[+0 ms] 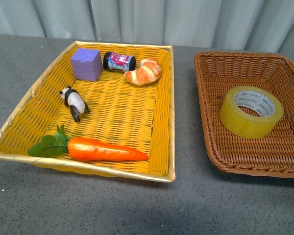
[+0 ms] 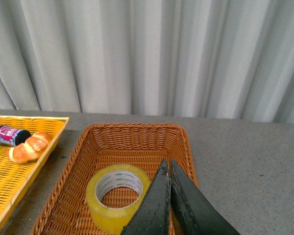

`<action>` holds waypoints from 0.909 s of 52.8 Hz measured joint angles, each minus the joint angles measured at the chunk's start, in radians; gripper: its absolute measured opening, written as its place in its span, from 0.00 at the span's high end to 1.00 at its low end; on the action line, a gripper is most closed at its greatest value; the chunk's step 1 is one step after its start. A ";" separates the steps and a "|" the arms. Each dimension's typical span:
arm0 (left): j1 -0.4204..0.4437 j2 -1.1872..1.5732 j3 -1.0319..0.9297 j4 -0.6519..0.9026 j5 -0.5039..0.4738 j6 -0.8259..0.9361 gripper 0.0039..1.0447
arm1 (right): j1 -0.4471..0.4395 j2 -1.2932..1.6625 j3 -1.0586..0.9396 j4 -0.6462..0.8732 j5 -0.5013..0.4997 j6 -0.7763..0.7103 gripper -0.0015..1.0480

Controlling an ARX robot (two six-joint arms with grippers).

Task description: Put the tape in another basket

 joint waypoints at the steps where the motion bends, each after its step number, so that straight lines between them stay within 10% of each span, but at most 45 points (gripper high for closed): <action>1: 0.008 -0.013 -0.008 -0.009 0.001 0.000 0.96 | 0.000 -0.025 -0.005 -0.020 0.000 0.000 0.99; 48: 0.024 -0.677 -0.080 -0.561 0.006 0.000 0.96 | 0.000 -0.600 -0.039 -0.537 -0.001 0.000 0.99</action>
